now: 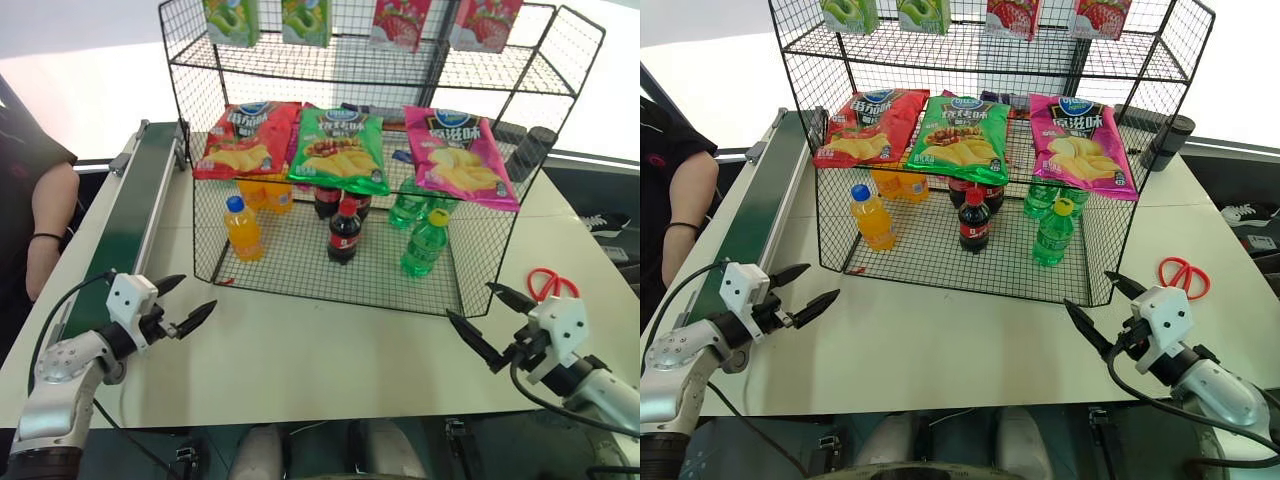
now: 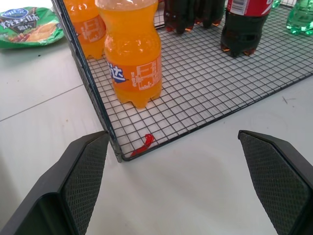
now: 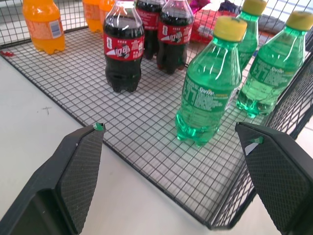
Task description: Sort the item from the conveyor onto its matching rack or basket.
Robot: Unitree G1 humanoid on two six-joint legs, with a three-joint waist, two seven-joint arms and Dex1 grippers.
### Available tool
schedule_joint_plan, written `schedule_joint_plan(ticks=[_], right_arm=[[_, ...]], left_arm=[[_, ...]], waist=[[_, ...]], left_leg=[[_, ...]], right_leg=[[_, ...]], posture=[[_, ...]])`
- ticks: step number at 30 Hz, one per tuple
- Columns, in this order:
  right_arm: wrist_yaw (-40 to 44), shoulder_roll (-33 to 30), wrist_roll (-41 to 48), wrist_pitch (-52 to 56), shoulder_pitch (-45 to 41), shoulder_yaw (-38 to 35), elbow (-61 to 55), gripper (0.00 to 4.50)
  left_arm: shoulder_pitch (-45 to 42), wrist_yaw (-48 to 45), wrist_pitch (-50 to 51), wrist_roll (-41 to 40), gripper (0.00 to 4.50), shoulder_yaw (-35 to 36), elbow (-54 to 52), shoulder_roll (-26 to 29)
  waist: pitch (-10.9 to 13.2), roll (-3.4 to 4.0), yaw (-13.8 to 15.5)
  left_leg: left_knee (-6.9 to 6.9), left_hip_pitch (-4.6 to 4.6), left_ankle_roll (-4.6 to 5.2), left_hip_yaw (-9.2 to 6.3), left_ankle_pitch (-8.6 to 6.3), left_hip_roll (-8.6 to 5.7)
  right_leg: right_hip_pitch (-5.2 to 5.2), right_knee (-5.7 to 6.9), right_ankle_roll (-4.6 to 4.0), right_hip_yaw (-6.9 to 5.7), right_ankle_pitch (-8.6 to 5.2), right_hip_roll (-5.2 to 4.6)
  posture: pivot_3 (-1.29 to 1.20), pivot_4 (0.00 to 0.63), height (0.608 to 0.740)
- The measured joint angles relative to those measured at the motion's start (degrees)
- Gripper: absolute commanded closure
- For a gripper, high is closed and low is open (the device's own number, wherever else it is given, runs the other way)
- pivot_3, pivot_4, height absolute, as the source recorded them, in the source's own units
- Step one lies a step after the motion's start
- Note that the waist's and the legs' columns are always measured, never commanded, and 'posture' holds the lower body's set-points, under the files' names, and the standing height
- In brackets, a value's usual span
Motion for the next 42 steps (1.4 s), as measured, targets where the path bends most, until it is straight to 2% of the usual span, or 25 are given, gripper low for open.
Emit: schedule_joint_plan(ticks=[42], right_arm=[[-0.85,-0.02,-2.23,-0.49,-0.69,0.35,0.64,0.06]], left_arm=[[0.80,3.09,-2.98,0.82,0.00,-0.12,3.28,-1.14]], waist=[[0.01,0.02,-0.13]], left_leg=[[-0.13,-0.04,-0.03,0.02,-0.01,-0.04]], right_leg=[[-0.08,-0.08,-0.10,-0.02,-0.05,-0.24]], posture=[[0.00,0.150,0.740]])
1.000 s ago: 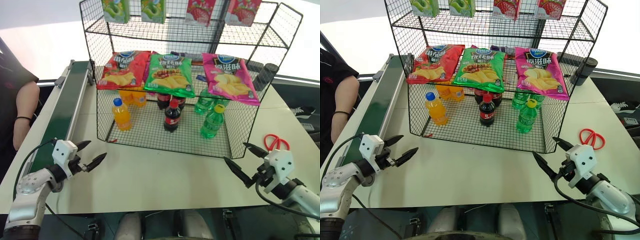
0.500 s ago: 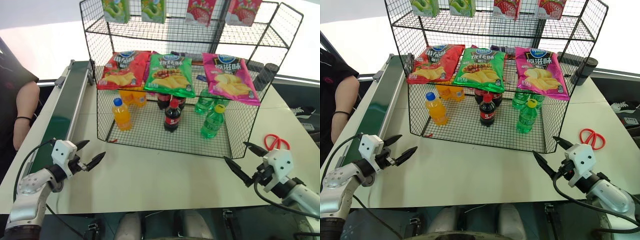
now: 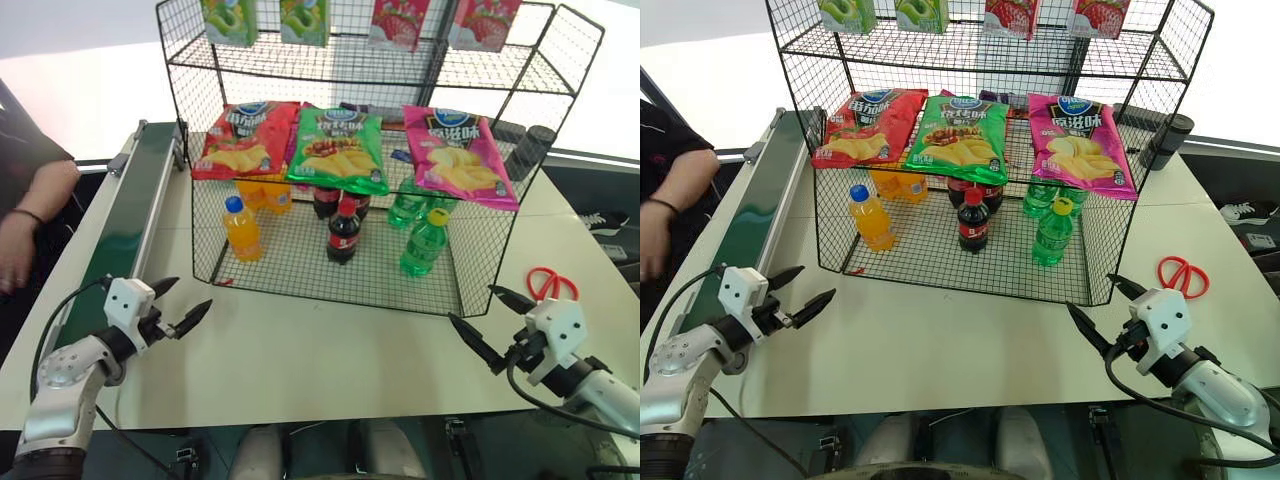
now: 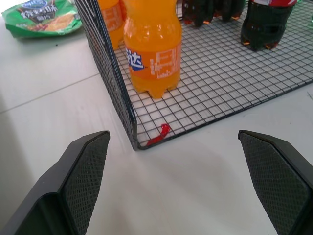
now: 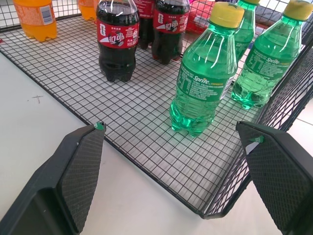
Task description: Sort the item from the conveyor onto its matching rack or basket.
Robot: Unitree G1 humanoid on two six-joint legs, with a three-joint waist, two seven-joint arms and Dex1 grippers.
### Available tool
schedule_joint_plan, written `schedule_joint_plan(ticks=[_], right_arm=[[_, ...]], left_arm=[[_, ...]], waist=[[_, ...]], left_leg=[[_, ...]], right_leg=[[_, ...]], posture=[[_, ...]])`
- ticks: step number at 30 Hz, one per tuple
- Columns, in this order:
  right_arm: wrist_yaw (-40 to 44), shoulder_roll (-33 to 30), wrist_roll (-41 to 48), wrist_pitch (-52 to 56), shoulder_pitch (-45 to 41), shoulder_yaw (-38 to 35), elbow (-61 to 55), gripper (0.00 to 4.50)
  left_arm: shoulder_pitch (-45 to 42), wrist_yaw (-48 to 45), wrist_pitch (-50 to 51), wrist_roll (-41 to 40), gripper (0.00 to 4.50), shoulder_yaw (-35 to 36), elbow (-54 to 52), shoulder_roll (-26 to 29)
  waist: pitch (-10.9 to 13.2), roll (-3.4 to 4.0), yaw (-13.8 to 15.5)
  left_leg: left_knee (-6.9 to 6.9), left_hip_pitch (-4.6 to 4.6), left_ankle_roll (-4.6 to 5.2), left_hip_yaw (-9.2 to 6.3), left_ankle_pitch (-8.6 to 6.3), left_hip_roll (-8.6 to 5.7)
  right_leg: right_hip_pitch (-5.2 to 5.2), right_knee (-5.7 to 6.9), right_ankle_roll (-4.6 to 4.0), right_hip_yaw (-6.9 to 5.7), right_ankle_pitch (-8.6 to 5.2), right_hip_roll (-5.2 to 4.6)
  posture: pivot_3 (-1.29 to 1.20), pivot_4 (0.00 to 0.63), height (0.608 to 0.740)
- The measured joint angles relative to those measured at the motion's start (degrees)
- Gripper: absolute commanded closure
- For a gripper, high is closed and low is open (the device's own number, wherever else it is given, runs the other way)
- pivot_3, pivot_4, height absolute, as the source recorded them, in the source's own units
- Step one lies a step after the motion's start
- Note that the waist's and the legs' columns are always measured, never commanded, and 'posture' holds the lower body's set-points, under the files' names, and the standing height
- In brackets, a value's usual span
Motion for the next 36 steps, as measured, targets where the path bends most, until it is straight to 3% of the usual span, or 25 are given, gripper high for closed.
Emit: schedule_joint_plan(ticks=[36], right_arm=[[-0.42,0.39,-0.84,-1.77,-4.11,2.54,3.25,0.06]], left_arm=[[-0.87,2.21,0.92,-0.03,0.00,0.41,-0.59,-0.47]], waist=[[0.01,0.02,0.03]], left_leg=[[-0.01,-0.01,0.00,0.02,0.00,-0.02]], right_leg=[[0.00,-0.03,-0.06,0.00,-0.03,-0.04]], posture=[[0.00,0.150,0.740]])
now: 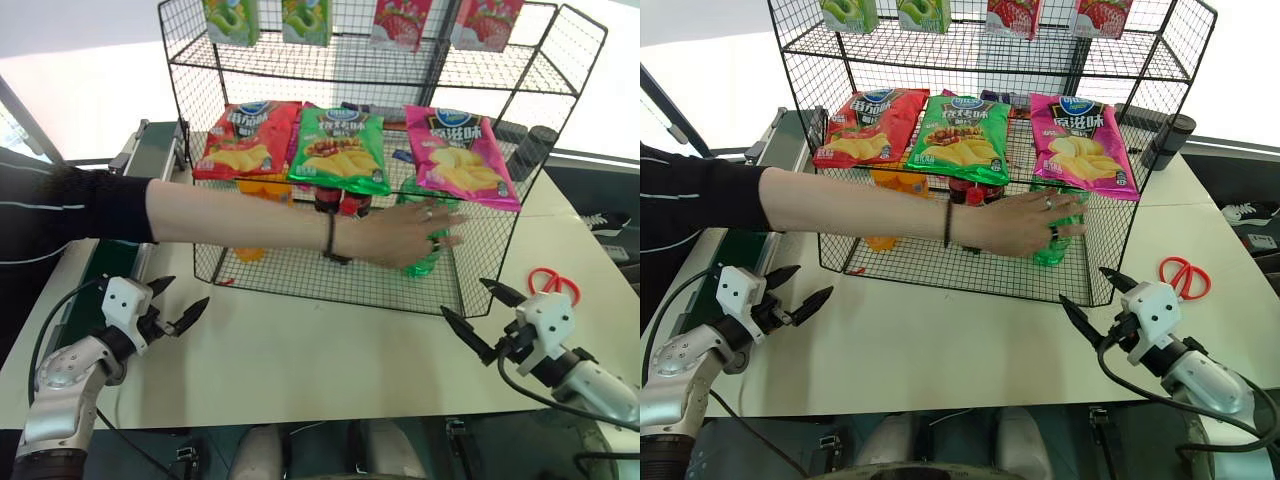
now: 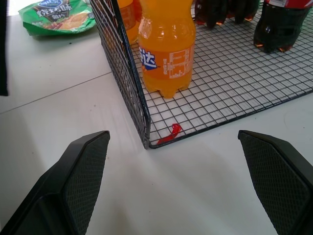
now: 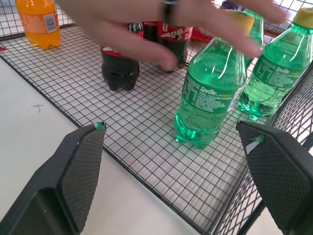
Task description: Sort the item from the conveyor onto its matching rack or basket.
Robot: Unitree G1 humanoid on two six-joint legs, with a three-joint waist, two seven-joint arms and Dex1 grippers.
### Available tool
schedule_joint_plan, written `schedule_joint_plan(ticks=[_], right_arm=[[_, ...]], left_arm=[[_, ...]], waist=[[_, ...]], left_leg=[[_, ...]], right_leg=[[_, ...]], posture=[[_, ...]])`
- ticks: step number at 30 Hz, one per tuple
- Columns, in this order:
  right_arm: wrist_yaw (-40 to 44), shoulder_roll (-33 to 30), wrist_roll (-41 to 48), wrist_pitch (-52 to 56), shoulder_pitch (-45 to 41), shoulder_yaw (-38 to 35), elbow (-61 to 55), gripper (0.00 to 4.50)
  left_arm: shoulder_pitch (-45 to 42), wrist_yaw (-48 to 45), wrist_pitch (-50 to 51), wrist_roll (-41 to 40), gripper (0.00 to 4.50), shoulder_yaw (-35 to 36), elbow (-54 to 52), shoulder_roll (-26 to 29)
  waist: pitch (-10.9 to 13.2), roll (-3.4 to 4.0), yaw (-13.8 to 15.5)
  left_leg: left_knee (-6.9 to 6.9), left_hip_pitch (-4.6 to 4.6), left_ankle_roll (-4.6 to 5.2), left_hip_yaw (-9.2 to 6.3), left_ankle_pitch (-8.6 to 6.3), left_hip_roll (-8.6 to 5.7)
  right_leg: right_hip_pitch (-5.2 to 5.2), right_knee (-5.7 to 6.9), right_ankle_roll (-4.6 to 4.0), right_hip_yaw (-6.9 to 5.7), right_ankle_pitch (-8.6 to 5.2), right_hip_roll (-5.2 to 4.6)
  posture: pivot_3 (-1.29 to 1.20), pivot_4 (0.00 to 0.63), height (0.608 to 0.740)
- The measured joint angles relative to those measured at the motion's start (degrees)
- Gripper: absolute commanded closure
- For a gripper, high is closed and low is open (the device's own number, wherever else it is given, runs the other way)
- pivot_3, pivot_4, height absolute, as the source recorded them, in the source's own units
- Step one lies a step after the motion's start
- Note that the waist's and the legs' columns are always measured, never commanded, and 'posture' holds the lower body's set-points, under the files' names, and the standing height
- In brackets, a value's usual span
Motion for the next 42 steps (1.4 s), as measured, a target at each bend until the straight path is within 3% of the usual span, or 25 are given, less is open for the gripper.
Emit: schedule_joint_plan(ticks=[24,36,42], right_arm=[[-0.58,0.08,-0.91,-0.88,-1.04,1.14,0.89,0.06],[-1.33,0.02,-0.87,1.31,-2.72,1.74,-0.32,0.06],[-1.33,-0.02,-1.17,1.36,-7.39,3.76,-0.26,0.06]], left_arm=[[-0.76,-0.02,0.09,-0.05,0.00,-0.08,-0.09,-0.65],[0.25,2.25,3.93,-1.31,0.00,0.19,-6.31,-1.22],[-0.88,7.72,9.50,-4.03,0.00,5.88,-8.24,-1.24]], waist=[[0.00,0.00,-0.02],[0.00,0.01,-0.01],[0.01,0.01,-0.10]], left_leg=[[0.00,0.00,0.00,0.00,0.00,0.00],[0.00,-0.01,0.00,0.00,0.00,-0.01],[0.00,-0.01,0.00,0.01,0.00,-0.01]], right_leg=[[0.00,0.00,0.00,0.00,0.00,0.00],[0.00,0.00,0.00,0.00,0.00,-0.02],[-0.02,0.01,0.01,-0.01,0.01,0.00]], posture=[[0.00,0.150,0.740],[0.00,0.150,0.740],[0.00,0.150,0.740]])
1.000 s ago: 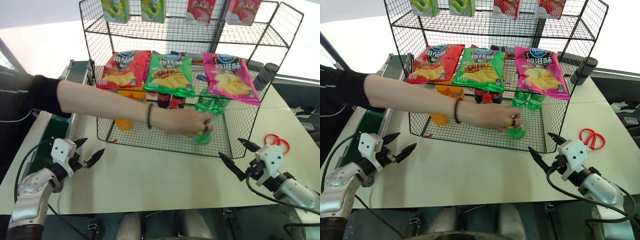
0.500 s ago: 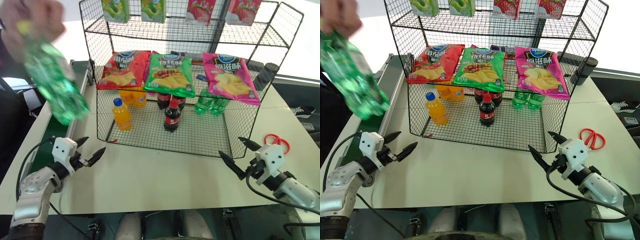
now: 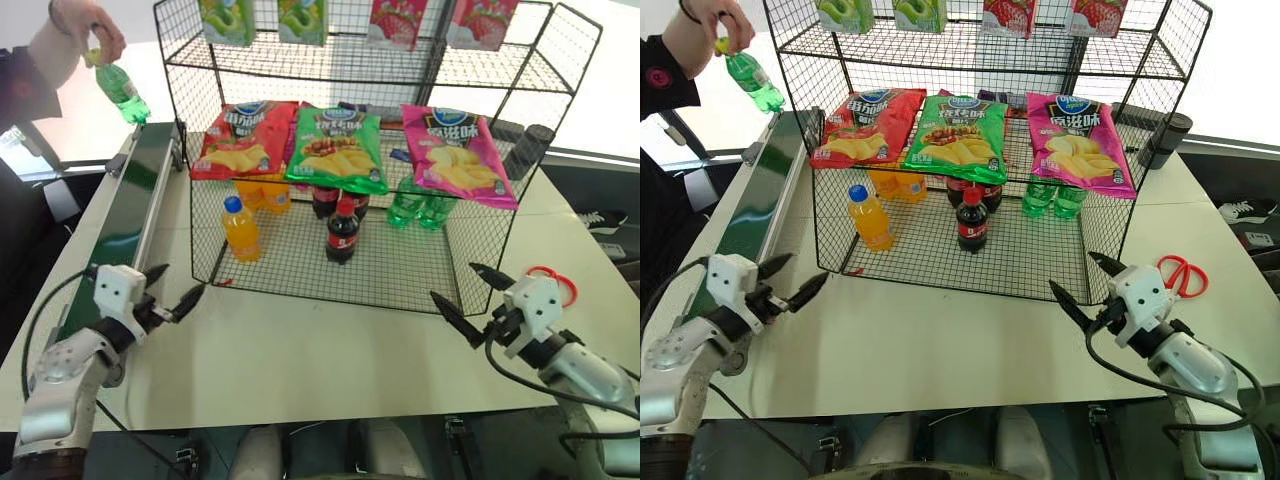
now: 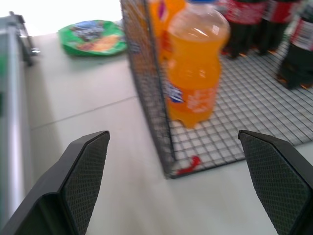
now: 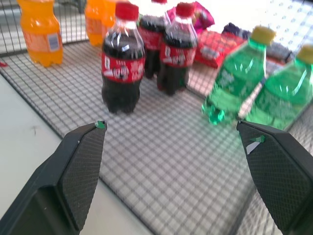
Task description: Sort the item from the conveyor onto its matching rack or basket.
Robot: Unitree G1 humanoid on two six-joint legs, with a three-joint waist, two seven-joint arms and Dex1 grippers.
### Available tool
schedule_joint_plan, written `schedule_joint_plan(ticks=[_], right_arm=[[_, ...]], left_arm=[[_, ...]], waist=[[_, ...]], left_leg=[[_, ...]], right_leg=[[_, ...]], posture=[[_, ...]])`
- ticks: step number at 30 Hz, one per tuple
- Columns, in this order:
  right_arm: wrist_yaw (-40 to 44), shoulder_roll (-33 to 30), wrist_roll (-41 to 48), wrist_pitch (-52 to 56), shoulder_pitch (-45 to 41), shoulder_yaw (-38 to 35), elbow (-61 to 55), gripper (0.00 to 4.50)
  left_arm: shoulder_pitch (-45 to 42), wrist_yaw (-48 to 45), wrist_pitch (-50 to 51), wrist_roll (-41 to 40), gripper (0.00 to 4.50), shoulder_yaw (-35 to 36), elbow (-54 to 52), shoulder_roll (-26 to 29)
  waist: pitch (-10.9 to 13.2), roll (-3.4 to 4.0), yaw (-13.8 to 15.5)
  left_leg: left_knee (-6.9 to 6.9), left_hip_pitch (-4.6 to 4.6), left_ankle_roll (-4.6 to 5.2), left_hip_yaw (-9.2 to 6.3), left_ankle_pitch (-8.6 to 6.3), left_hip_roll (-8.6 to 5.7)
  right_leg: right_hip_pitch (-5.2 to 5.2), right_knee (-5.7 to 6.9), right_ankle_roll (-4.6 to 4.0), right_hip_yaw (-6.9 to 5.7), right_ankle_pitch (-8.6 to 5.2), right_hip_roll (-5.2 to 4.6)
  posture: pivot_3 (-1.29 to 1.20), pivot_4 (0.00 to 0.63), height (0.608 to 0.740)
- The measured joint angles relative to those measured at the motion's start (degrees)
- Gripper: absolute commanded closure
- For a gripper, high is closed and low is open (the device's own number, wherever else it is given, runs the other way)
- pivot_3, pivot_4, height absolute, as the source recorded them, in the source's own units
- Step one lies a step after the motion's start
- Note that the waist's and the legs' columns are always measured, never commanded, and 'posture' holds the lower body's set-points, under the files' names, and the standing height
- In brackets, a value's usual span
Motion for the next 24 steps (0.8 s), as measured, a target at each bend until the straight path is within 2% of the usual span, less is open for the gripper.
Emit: schedule_joint_plan(ticks=[4,9,16,24], right_arm=[[0.64,0.01,-0.28,-0.19,-3.21,2.26,0.81,0.06],[1.49,0.82,-0.31,-0.23,-4.31,6.05,1.81,0.06],[1.81,2.65,0.37,3.60,-7.09,11.97,1.65,0.06],[0.57,4.55,-0.18,4.56,-6.87,16.74,-1.29,0.06]], left_arm=[[-0.23,5.04,5.35,-4.66,0.00,6.07,-0.12,-1.29],[0.46,6.99,6.57,-6.23,0.00,10.15,2.07,-1.97],[-3.36,14.73,0.90,-0.20,0.00,10.82,8.58,-4.77],[-7.90,16.86,-3.58,2.82,0.00,9.67,12.69,-5.86]], waist=[[-0.01,-0.02,0.01],[-0.01,-0.02,0.12],[-0.09,-0.17,0.18],[-0.09,-0.18,0.04]], left_leg=[[0.01,0.00,0.00,0.00,0.00,-0.01],[0.03,0.00,0.00,0.00,0.00,-0.04],[0.05,-0.01,0.00,0.00,0.00,-0.05],[0.01,-0.01,-0.01,0.00,0.00,-0.05]], right_leg=[[0.01,-0.01,0.02,-0.01,0.01,0.00],[0.03,-0.01,0.02,-0.02,0.01,0.00],[0.03,0.01,0.03,-0.03,0.02,-0.01],[0.00,0.00,0.05,-0.02,0.03,-0.03]], posture=[[0.00,0.150,0.740],[0.00,0.150,0.740],[0.00,0.150,0.740],[0.00,0.150,0.740]])
